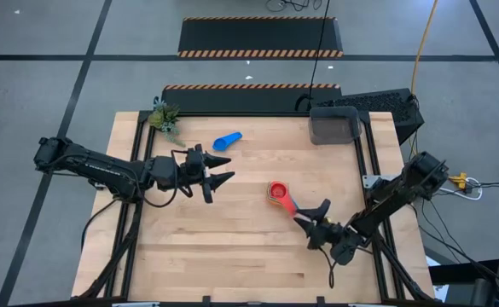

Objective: Nest measuring cups in basket
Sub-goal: Stack the light red measuring cup on top of the light blue measuring cup

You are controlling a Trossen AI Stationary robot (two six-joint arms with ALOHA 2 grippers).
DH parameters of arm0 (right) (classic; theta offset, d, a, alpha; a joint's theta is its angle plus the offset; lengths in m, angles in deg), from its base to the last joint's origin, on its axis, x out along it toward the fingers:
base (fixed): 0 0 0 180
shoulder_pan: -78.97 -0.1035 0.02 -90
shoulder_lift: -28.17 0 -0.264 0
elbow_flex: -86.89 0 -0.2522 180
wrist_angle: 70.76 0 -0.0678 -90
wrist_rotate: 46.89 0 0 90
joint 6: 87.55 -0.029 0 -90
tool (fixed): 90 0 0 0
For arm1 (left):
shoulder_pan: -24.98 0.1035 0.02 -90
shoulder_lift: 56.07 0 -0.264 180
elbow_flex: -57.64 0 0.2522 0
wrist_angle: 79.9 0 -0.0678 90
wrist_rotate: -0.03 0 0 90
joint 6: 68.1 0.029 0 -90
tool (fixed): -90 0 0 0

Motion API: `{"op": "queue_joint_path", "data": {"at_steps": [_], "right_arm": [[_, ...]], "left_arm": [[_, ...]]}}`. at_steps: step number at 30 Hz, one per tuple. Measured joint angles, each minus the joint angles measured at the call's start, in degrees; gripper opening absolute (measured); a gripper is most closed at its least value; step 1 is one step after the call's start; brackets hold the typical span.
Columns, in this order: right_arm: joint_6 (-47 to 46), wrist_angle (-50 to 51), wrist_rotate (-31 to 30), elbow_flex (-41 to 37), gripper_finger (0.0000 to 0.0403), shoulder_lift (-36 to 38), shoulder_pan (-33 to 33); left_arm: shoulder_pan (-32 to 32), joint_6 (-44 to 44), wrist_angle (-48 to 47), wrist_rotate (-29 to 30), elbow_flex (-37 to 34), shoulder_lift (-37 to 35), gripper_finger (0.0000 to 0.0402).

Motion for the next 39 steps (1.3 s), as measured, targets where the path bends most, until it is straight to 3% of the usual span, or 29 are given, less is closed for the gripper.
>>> {"op": "queue_joint_path", "data": {"at_steps": [5,11,13,16,21,24,29,39], "right_arm": [[-18.81,-1.55,-0.20,0.58,0.0148,4.09,2.22],[-27.47,1.11,5.88,3.29,0.0177,13.36,2.90],[-32.68,7.01,8.36,5.43,0.0201,16.32,2.90],[-44.49,23.47,11.85,9.41,0.0239,19.41,3.61],[-61.77,46.11,23.35,14.41,0.0292,21.19,8.54],[-64.68,52.13,30.04,15.66,0.0312,21.17,11.91],[-64.32,53.59,36.96,15.76,0.0324,20.44,16.52],[-63.68,49.47,38.20,15.76,0.0325,14.21,20.79]], "left_arm": [[0.01,-0.05,0.01,0.00,0.00,0.00,0.0237],[-0.01,-0.05,0.32,0.00,0.00,0.00,0.0237],[0.01,-0.05,0.38,0.02,0.00,0.00,0.0237],[-0.01,-0.07,0.44,0.02,0.00,0.00,0.0237],[-0.07,-1.07,0.49,-0.20,0.00,0.00,0.0237],[-0.08,-1.27,0.54,-0.22,0.00,0.00,0.0237],[-0.06,-1.01,0.54,-0.22,0.00,0.00,0.0237],[-0.06,-0.04,0.55,-0.25,0.00,0.00,0.0237]]}}
